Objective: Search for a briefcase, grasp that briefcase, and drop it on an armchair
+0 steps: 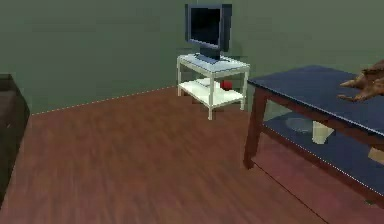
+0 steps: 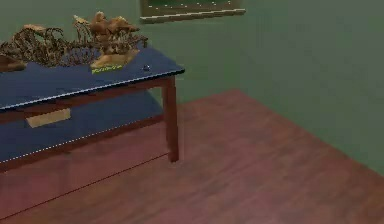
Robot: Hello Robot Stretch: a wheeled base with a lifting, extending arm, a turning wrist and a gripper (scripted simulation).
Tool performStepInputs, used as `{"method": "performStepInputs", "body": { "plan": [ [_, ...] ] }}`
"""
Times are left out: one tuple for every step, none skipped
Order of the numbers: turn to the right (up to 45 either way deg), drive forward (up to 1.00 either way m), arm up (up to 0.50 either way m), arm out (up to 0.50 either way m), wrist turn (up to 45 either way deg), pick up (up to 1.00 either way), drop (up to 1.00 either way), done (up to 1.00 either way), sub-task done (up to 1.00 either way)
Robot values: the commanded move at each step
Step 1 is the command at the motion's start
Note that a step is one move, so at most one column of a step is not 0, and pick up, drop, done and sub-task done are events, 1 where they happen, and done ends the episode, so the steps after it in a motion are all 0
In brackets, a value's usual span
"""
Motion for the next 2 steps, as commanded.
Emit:
{"method": "performStepInputs", "body": {
  "plan": [
    [45.0,0.0,0.0,0.0,0.0,0.0,0.0,0.0,0.0],
    [45.0,0.0,0.0,0.0,0.0,0.0,0.0,0.0,0.0]
  ]
}}
